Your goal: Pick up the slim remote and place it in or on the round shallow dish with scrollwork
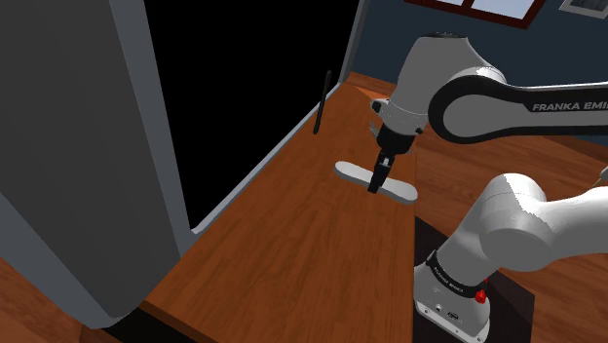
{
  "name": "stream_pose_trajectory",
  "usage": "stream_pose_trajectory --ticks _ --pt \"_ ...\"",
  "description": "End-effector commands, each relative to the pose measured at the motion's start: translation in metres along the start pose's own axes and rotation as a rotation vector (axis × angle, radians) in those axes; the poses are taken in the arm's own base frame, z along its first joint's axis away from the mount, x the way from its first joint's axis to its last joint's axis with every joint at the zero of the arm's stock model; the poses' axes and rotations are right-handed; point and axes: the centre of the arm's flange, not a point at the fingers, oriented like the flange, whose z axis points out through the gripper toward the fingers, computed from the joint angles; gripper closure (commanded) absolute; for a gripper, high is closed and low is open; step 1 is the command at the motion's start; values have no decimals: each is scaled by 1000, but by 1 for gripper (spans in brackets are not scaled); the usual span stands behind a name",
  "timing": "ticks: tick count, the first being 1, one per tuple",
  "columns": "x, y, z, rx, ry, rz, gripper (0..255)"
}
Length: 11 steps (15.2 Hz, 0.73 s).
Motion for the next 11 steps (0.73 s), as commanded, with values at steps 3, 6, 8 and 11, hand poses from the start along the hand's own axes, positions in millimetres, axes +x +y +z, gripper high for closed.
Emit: stream_pose_trajectory --ticks 3,6,8,11 --pt "0 0 0 0 0 0 255" --pt "0 0 -11 0 0 0 255" --pt "0 0 -21 0 0 0 255" --pt "0 1 -37 0 0 0 255"
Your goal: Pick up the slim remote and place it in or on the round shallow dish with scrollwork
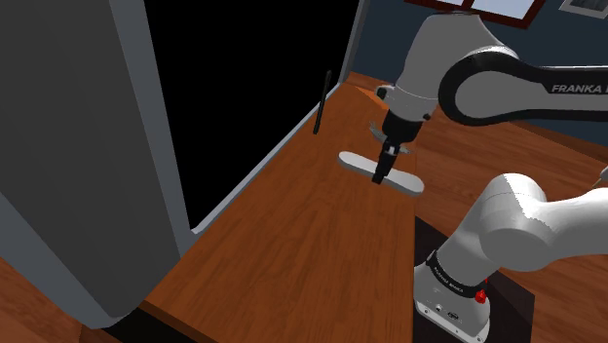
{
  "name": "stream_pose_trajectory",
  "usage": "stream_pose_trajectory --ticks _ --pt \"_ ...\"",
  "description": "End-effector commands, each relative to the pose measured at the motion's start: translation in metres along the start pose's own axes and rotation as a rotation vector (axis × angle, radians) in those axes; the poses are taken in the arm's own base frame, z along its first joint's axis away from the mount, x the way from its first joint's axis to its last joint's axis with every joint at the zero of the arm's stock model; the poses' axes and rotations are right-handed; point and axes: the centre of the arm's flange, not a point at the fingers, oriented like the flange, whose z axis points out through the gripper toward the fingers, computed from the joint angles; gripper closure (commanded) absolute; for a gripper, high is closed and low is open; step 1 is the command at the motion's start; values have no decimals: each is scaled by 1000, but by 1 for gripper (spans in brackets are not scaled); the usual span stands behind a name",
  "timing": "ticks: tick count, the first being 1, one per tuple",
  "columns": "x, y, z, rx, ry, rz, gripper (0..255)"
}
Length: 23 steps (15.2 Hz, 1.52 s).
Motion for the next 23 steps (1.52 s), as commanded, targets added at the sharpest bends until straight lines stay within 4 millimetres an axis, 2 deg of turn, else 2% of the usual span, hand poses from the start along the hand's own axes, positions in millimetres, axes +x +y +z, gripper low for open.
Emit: stream_pose_trajectory --ticks 1,16,23 --pt "0 1 -10 0 0 0 255" --pt "-1 2 -89 0 0 0 255" --pt "0 94 -90 0 0 0 255"
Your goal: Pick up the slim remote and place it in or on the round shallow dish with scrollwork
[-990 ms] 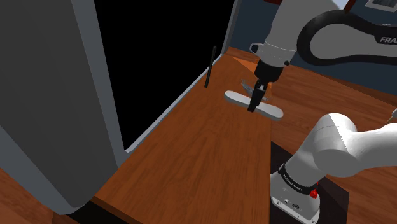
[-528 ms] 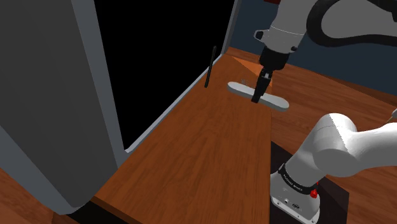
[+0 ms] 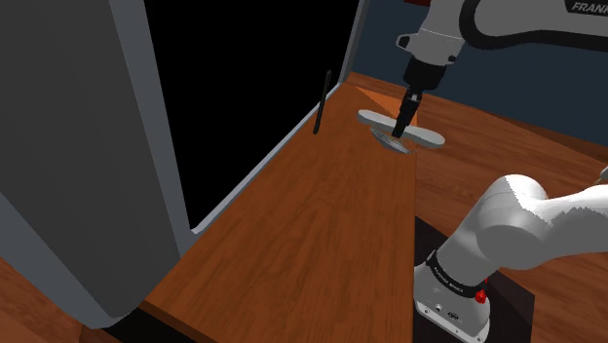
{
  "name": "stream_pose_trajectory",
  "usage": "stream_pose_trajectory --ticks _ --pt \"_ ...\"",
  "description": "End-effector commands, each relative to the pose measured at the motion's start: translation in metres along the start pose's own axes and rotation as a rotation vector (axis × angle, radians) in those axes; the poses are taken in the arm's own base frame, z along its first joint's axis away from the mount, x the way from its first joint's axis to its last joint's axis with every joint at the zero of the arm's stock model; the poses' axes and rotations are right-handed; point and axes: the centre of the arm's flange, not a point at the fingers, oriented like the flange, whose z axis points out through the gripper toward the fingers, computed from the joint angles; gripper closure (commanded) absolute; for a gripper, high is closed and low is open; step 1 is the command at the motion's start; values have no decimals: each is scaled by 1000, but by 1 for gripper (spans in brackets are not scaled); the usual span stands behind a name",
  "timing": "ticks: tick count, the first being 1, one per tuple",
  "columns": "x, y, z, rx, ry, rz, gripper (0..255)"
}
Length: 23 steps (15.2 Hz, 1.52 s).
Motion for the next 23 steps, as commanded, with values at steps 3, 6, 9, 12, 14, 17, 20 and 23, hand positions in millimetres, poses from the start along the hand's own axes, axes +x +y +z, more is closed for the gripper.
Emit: stream_pose_trajectory --ticks 3,6,9,12,14,17,20,23 --pt "2 53 1 -1 0 -1 255" --pt "2 93 1 -1 0 -1 255" --pt "3 126 0 -1 0 -1 255" --pt "3 126 16 -1 0 -1 255" --pt "3 126 27 -1 0 -1 255" --pt "3 126 43 -1 0 -1 255" --pt "3 125 58 -1 0 -1 255" --pt "4 125 76 -1 0 -1 255"
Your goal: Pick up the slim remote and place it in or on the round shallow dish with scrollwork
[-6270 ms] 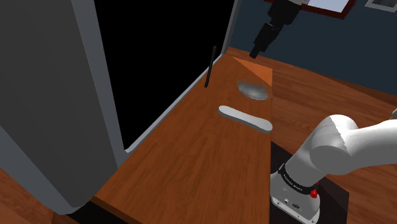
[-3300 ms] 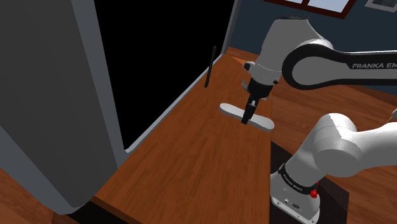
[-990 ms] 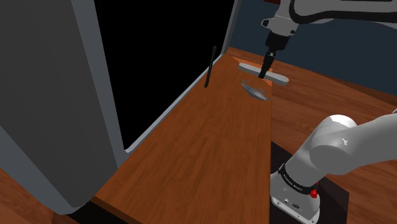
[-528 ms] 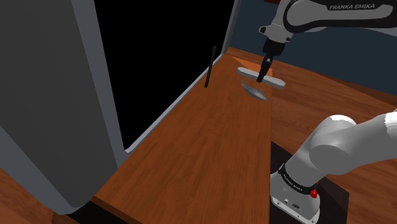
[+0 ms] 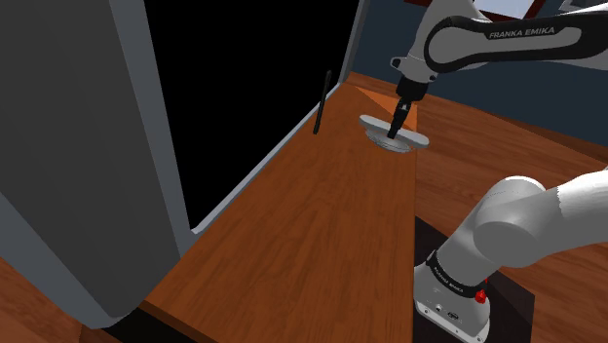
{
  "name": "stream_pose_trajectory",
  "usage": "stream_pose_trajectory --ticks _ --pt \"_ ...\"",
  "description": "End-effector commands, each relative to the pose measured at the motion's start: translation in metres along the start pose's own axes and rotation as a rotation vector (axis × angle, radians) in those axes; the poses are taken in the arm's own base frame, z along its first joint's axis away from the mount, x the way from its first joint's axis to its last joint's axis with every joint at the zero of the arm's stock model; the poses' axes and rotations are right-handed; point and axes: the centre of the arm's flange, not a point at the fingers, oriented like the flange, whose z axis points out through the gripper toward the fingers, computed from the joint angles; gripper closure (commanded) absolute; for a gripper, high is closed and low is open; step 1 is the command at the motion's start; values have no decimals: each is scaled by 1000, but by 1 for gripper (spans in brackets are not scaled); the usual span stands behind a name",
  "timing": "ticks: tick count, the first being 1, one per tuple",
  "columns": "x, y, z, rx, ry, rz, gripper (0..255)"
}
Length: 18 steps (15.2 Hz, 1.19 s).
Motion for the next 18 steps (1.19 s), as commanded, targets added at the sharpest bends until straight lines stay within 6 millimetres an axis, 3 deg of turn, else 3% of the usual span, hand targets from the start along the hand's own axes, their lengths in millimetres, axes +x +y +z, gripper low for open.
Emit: stream_pose_trajectory --ticks 1,8,9,14,18 --pt "0 0 6 0 0 0 255" --pt "0 0 6 0 0 0 255" --pt "0 0 6 0 0 0 0" --pt "0 0 6 0 0 0 0" --pt "0 0 -44 0 0 0 0"
